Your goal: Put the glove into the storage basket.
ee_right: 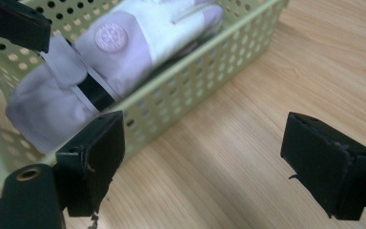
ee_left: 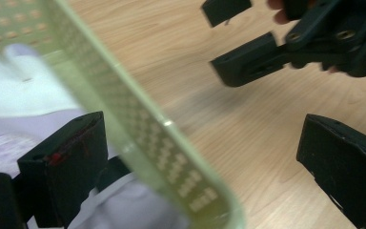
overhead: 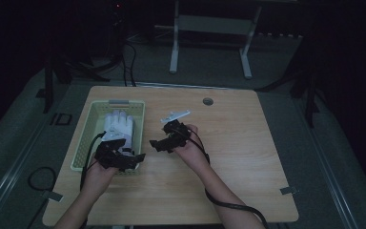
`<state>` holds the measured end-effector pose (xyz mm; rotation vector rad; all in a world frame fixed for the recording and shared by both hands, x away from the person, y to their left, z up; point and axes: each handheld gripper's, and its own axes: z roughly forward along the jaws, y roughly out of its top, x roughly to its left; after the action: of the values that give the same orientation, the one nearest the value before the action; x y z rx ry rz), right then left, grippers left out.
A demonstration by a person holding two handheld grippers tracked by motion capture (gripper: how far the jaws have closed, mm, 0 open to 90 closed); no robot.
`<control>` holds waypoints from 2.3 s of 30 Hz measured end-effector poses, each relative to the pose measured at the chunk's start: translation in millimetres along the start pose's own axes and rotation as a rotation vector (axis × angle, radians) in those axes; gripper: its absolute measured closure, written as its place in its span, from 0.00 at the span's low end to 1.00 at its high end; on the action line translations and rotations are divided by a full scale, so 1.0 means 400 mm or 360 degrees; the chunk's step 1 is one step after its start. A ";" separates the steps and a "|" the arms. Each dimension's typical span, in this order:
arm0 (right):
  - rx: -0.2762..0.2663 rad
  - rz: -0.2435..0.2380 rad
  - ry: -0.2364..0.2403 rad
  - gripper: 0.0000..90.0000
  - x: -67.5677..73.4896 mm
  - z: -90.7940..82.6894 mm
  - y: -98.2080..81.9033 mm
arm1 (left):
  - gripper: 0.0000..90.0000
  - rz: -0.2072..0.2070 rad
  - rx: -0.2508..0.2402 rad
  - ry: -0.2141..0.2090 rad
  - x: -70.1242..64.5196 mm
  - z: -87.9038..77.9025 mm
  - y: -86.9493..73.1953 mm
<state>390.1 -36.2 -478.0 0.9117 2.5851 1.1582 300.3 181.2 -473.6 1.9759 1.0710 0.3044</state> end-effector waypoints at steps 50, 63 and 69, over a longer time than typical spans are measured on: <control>0.0041 0.0178 -0.0102 0.16 -0.146 -0.084 -0.285 | 0.04 0.0297 0.0100 -0.0211 -0.246 0.232 -0.055; 0.0019 0.0181 -0.0178 0.14 -0.163 -0.094 -0.339 | 0.04 0.0238 0.0070 -0.0255 -0.250 0.271 -0.092; -0.0022 0.0110 -0.0218 0.14 -0.158 -0.092 -0.354 | 0.04 0.0231 0.0084 -0.0267 -0.248 0.274 -0.098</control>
<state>360.8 -169.1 -561.1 1.0467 2.4524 1.0887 278.8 53.1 -554.1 2.0910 0.8387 0.1852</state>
